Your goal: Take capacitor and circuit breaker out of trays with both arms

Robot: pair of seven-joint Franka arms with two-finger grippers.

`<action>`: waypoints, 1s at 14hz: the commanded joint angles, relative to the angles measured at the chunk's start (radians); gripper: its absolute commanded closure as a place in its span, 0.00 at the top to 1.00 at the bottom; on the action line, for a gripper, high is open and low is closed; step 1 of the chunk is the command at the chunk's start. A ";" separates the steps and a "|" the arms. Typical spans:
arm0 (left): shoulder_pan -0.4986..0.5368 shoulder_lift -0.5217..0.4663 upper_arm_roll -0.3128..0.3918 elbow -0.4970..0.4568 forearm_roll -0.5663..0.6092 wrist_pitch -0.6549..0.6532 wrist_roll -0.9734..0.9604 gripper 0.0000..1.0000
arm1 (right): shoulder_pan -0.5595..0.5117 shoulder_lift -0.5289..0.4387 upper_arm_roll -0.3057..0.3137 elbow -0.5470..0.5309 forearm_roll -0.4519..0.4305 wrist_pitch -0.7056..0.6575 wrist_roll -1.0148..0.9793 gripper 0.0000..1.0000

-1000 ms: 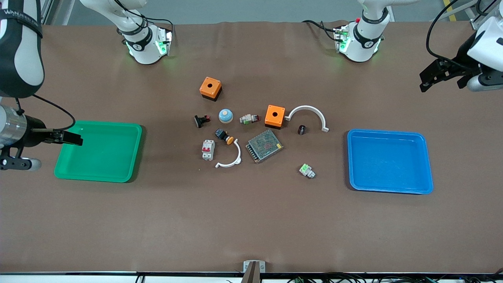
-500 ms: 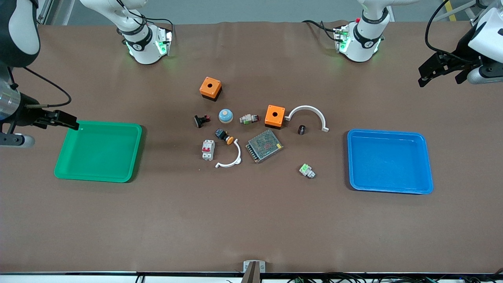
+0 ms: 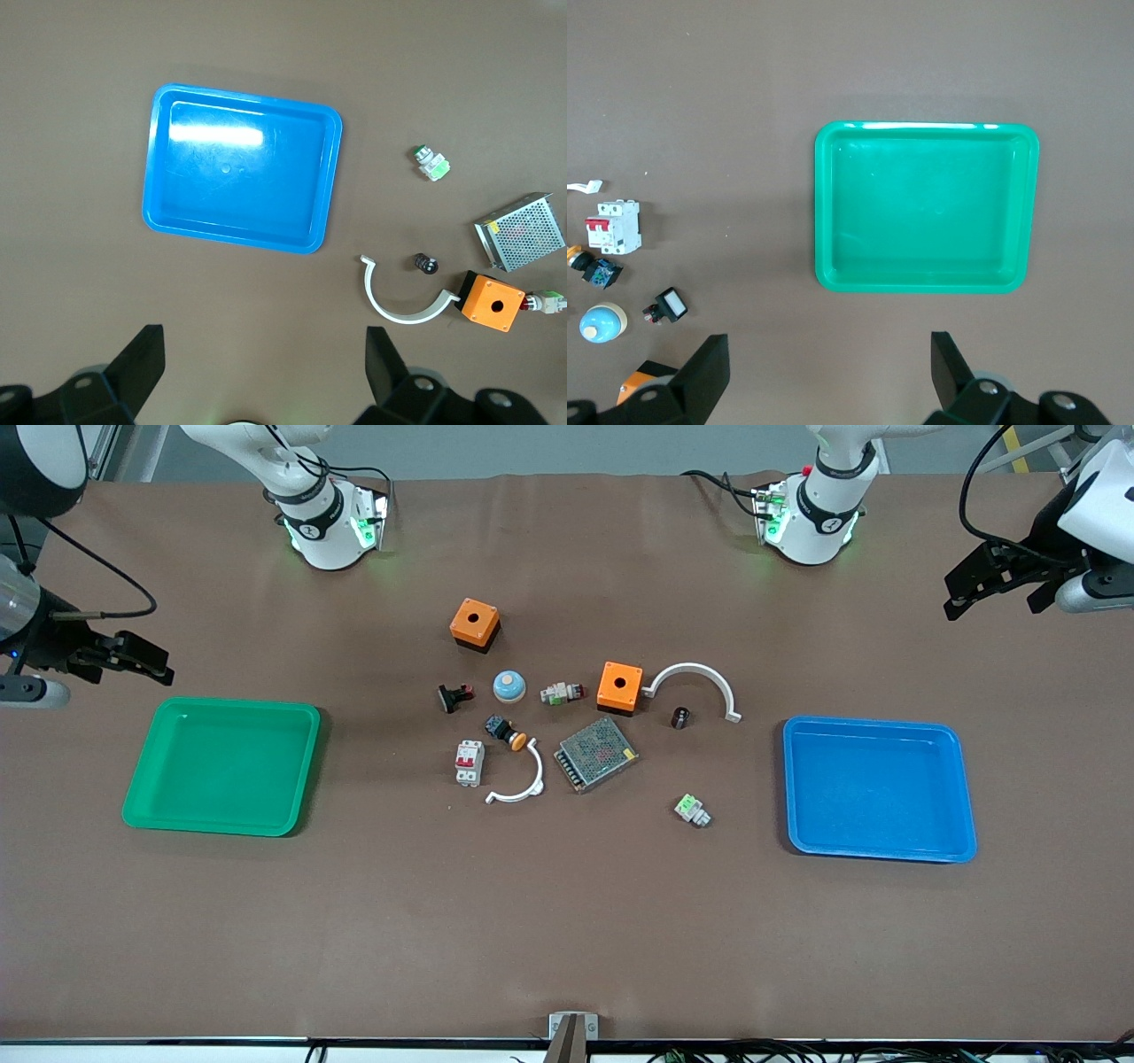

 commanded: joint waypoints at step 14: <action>-0.003 0.034 0.009 0.057 -0.006 -0.003 0.004 1.00 | -0.026 -0.090 0.014 -0.078 0.047 0.041 -0.070 1.00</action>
